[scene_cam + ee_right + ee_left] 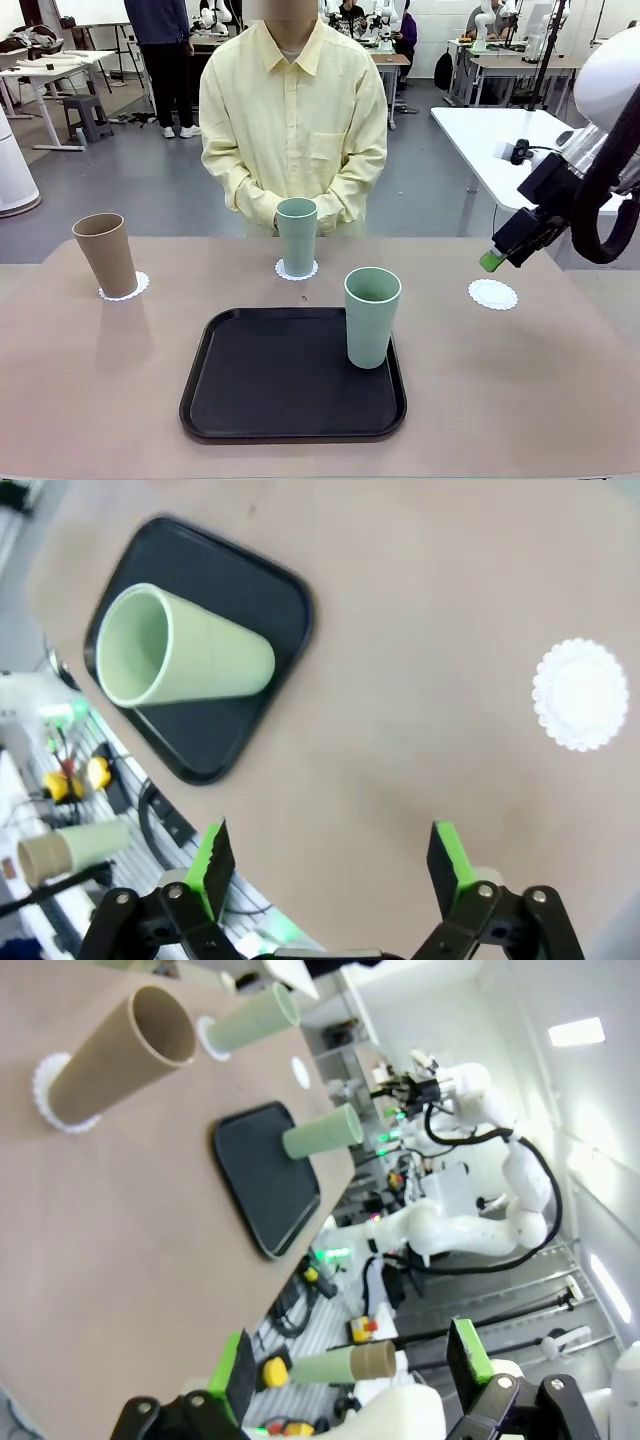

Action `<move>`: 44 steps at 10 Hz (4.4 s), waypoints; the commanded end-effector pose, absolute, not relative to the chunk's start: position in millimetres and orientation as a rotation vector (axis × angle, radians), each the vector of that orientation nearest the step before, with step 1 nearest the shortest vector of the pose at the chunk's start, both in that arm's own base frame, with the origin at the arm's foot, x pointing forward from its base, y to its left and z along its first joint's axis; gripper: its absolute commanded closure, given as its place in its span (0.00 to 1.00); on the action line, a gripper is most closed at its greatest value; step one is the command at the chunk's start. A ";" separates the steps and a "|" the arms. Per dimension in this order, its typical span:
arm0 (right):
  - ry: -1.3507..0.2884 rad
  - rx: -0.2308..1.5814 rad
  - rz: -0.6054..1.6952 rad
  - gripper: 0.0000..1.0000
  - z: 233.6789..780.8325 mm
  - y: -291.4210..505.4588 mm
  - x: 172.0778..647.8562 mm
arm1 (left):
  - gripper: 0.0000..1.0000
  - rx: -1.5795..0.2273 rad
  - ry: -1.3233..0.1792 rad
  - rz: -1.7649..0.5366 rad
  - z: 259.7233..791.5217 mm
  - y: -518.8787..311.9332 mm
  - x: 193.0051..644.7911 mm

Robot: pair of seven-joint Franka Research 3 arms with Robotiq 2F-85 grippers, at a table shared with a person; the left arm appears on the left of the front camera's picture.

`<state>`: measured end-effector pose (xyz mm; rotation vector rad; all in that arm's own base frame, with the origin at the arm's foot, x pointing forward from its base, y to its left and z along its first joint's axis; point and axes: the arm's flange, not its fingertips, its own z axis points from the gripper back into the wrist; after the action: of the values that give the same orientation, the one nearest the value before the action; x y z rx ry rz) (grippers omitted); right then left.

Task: Place coasters on the table and set cups on them.
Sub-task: Take one Reusable plastic cup from the Flat Tray and place it on a coaster set by the human.

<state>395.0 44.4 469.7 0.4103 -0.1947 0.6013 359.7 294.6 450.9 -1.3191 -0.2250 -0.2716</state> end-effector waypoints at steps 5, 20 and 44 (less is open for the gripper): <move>-0.205 0.420 0.642 0.00 467.7 41.7 390.2 | 0.00 -1.315 -0.224 -0.264 452.1 295.7 358.9; -0.490 0.643 1.498 0.00 398.9 77.5 424.8 | 0.00 -1.315 -0.224 -0.264 452.1 295.7 358.9; -0.846 1.001 1.476 0.00 298.1 87.6 396.7 | 0.00 -1.315 -0.224 -0.264 452.1 295.7 358.9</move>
<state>398.6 89.5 296.8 0.9927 -0.8637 1.4597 359.9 294.4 450.8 -1.3197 -0.2248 -0.2722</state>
